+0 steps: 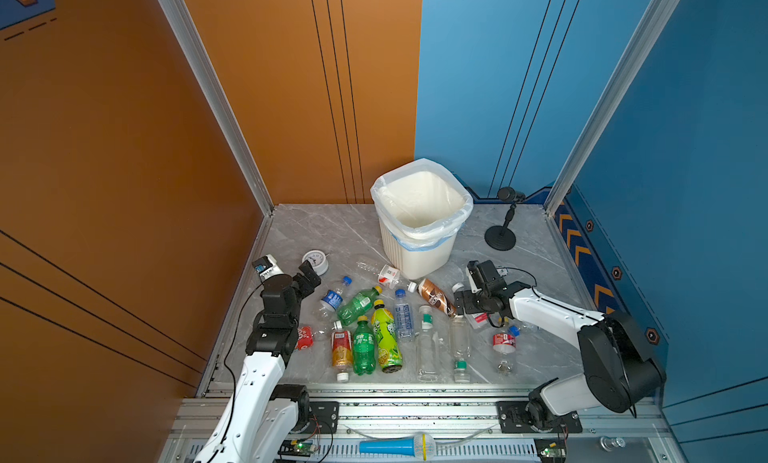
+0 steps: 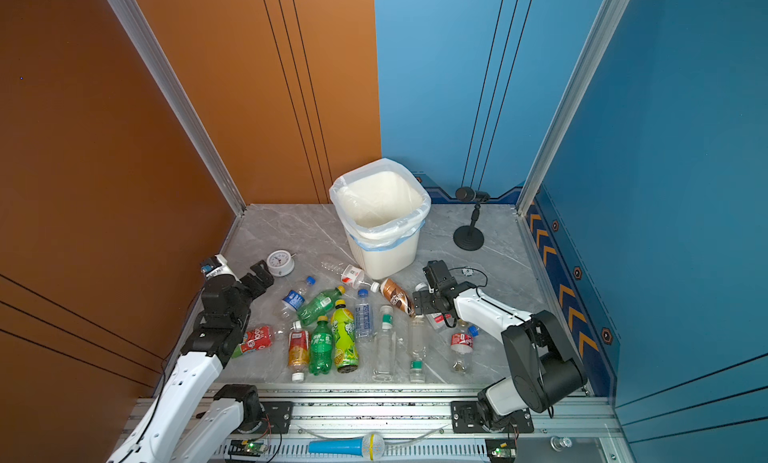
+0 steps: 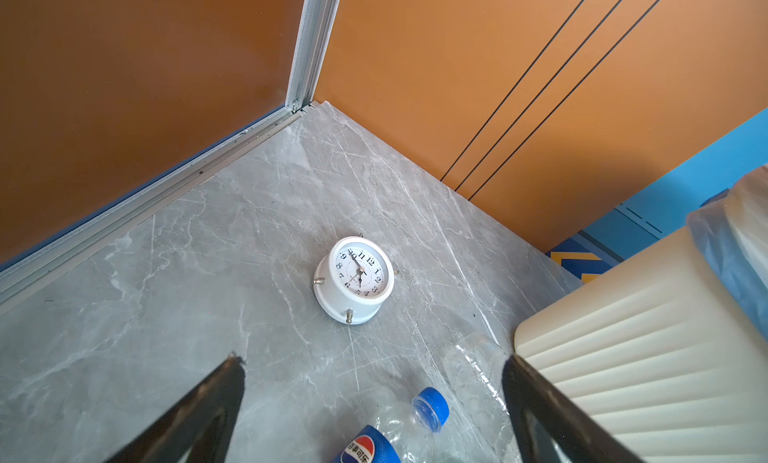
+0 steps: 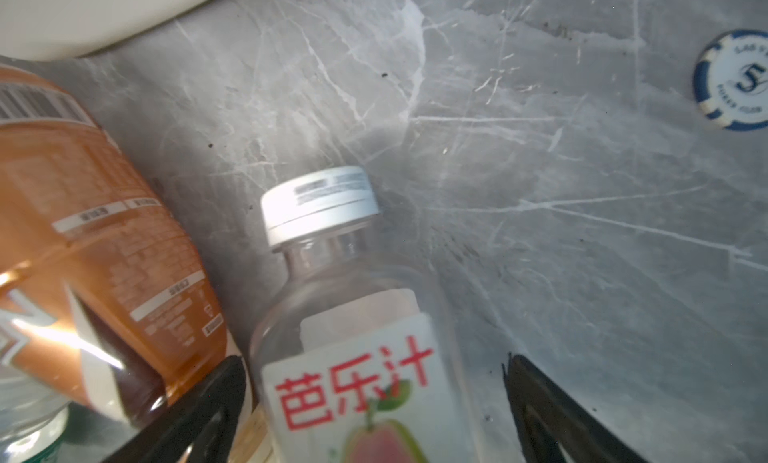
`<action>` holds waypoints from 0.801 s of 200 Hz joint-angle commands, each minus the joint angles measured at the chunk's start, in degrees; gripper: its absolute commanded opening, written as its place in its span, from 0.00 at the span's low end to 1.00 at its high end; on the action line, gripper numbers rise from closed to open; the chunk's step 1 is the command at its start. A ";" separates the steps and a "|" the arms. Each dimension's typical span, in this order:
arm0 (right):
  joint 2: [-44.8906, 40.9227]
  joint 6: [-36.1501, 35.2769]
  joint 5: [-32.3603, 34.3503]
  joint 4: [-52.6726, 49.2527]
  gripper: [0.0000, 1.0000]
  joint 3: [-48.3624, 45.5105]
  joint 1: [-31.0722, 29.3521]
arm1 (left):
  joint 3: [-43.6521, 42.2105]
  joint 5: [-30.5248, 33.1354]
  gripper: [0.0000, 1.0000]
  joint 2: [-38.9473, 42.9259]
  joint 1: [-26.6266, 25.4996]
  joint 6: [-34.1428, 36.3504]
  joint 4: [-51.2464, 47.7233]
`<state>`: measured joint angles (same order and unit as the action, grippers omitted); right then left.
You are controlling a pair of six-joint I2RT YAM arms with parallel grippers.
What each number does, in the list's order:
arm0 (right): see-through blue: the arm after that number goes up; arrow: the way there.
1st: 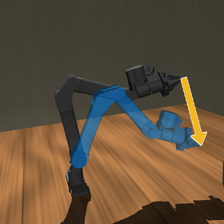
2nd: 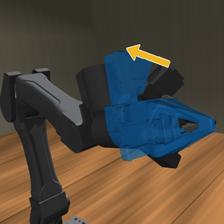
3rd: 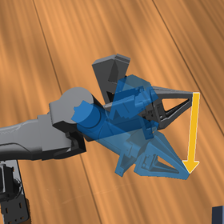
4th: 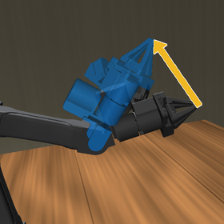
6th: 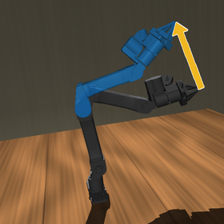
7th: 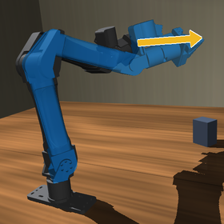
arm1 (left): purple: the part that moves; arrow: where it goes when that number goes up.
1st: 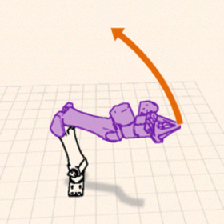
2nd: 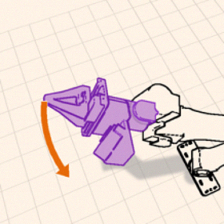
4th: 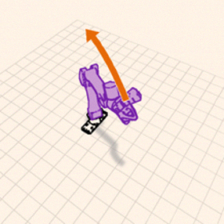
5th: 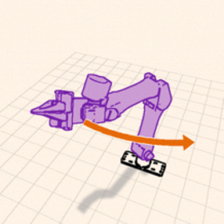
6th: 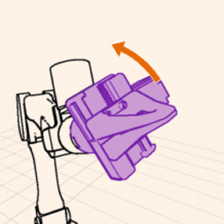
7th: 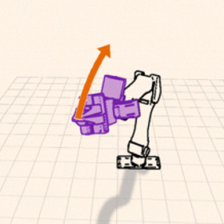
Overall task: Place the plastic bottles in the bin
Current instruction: 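Reach the right gripper down and grasp the clear water bottle with white cap, then lift the clear bottle with the right gripper over the white bin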
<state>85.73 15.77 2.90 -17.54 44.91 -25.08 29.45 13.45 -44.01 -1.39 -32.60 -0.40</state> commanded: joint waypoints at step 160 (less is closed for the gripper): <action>3.24 6.47 5.48 6.11 0.58 2.37 3.40 | -1.42 -0.18 0.98 2.58 1.64 -4.83 -3.20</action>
<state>90.98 21.06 6.33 -12.78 47.40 -22.74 28.60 13.43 -41.89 -0.36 -36.45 -2.79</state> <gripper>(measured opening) 0.647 0.976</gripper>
